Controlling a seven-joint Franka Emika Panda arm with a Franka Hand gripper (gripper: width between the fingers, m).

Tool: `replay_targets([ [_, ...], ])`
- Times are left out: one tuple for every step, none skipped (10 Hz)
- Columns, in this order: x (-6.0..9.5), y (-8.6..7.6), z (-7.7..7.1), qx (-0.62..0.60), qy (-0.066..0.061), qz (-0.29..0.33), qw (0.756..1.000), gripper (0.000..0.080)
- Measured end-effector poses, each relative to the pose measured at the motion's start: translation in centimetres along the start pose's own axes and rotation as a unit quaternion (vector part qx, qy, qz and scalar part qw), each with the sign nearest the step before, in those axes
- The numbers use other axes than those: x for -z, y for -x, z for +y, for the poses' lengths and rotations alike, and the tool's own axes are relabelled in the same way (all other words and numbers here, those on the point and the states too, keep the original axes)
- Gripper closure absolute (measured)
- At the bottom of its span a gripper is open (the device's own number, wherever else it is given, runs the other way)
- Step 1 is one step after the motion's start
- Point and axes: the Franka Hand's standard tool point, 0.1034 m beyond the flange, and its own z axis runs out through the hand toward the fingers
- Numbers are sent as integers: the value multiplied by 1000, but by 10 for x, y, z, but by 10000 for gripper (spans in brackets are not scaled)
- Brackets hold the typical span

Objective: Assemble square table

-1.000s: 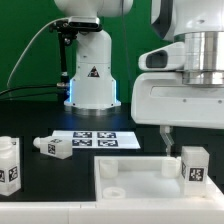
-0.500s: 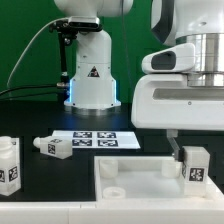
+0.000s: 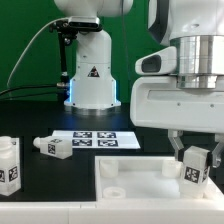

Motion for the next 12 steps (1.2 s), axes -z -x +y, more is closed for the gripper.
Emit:
replay_targets([
  [0, 0, 1, -71, 3, -7, 997, 499],
  [0, -1, 3, -141, 1, -17, 990, 500],
  [-1, -3, 5, -211, -7, -29, 977, 500],
  [-1, -3, 6, -262, -8, -33, 964, 501],
  [-1, -3, 7, -297, -7, -35, 954, 501],
  [-1, 0, 5, -325, -2, -38, 945, 501],
  [-1, 2, 5, -355, 3, -40, 934, 502],
  [-1, 1, 6, -362, 3, -40, 931, 502],
  [-1, 1, 6, -350, 3, -40, 936, 502],
  [-1, 1, 5, -316, 2, -39, 948, 502],
  [1, 2, 3, -246, -2, -39, 968, 330],
  [-1, 0, 3, -110, -11, -36, 993, 213],
])
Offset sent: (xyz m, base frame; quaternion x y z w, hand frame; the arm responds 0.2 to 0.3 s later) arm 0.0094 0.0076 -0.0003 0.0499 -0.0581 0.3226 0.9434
